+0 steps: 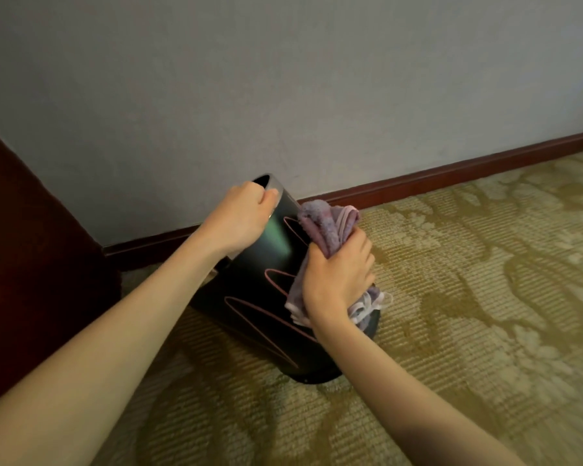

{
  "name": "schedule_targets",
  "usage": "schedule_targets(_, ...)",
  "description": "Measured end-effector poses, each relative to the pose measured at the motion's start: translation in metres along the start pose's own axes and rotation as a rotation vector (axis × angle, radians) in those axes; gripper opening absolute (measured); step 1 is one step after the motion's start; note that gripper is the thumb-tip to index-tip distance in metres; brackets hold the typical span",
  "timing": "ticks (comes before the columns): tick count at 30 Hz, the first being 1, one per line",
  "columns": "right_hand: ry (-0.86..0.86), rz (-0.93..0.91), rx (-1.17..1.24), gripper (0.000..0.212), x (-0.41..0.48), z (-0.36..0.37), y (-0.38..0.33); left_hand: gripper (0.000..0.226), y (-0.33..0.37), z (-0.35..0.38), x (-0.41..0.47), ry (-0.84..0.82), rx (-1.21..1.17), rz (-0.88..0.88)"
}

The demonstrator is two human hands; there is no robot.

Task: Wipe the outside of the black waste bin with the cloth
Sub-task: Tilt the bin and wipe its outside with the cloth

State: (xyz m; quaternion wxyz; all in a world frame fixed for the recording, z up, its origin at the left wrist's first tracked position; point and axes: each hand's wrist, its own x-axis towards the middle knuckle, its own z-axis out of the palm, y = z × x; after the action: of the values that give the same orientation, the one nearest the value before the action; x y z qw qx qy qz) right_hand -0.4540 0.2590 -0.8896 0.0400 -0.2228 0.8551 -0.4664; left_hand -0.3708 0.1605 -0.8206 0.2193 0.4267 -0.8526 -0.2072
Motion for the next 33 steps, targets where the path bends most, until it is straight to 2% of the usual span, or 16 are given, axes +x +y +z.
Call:
schedule_targets(9, -0.119, 0.014, -0.046, 0.042, 0.030, 0.011, -0.021, 0.042, -0.019, -0.006, -0.011, -0.001, -0.089, 0.000)
schedule_targets(14, -0.352, 0.036, -0.047, 0.048, 0.065, 0.023, -0.033, 0.044, -0.021, -0.010, -0.022, 0.007, -0.117, 0.010)
schedule_targets(18, -0.542, 0.055, -0.050, 0.068, 0.085, 0.035, -0.036, 0.045, -0.021, -0.013, -0.037, 0.004, -0.127, 0.036)
schedule_targets(21, -0.604, 0.061, -0.073, 0.070, 0.094, 0.041, -0.034, 0.045, -0.019, -0.015, -0.042, -0.003, -0.149, 0.044)
schedule_targets(25, -0.585, 0.056, -0.068, 0.063, 0.097, 0.042, -0.028, 0.044, -0.011, -0.010, -0.041, 0.022, -0.143, 0.048)
schedule_targets(33, -0.393, -0.053, -0.019, 0.036, 0.071, 0.010, -0.021, 0.046, -0.003, 0.000, -0.023, 0.032, -0.144, -0.049)
